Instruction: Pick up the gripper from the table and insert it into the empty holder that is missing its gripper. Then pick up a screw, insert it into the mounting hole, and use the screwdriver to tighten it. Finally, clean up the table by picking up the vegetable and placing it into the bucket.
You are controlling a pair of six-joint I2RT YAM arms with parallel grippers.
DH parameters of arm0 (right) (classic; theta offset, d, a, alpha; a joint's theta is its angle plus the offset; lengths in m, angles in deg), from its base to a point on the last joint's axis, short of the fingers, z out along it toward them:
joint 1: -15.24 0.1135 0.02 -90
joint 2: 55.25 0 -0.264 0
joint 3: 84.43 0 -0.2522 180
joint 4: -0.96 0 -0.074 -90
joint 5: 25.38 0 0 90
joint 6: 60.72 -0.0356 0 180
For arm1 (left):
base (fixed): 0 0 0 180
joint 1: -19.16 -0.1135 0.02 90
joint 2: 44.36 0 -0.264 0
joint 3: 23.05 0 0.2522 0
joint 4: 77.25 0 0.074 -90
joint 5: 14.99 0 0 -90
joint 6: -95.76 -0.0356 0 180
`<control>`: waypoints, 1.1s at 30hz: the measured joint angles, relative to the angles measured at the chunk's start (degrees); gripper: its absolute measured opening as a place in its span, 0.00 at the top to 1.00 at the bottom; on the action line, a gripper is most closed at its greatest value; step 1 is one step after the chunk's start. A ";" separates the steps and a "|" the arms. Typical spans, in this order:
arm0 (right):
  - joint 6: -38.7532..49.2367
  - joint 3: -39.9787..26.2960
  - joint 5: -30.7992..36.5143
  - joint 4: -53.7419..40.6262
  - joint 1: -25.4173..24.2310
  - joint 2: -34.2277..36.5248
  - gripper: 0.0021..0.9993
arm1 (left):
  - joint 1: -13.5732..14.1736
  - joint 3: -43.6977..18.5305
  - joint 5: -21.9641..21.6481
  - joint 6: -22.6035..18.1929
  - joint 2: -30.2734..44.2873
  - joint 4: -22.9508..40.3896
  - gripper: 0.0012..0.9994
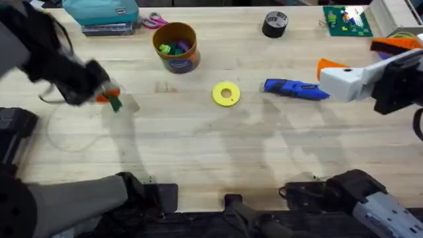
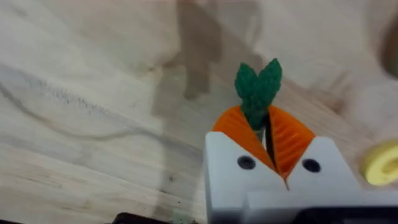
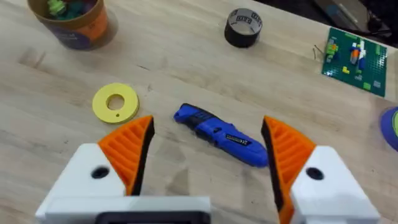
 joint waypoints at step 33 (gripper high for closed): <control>0.00 0.00 0.00 -0.07 0.00 -0.02 0.00 | 26.04 -23.55 3.87 -10.97 16.34 -18.99 0.99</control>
